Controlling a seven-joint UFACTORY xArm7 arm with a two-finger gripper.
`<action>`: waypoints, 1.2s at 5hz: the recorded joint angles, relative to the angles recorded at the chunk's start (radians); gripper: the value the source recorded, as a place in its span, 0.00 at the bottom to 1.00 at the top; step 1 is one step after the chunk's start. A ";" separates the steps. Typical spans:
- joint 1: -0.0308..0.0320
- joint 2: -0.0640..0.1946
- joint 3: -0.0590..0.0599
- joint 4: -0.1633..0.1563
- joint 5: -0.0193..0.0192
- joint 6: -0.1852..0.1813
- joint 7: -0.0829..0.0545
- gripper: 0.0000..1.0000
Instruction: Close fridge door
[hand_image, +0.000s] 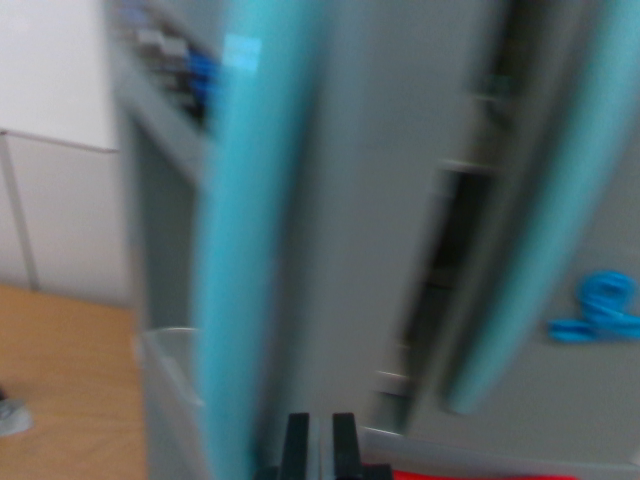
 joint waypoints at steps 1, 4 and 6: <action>0.0000 0.072 0.039 0.046 0.0000 0.000 0.000 1.00; 0.0000 0.144 0.070 0.088 0.0000 0.000 0.000 1.00; 0.0000 0.208 0.081 0.134 0.0000 0.000 0.000 1.00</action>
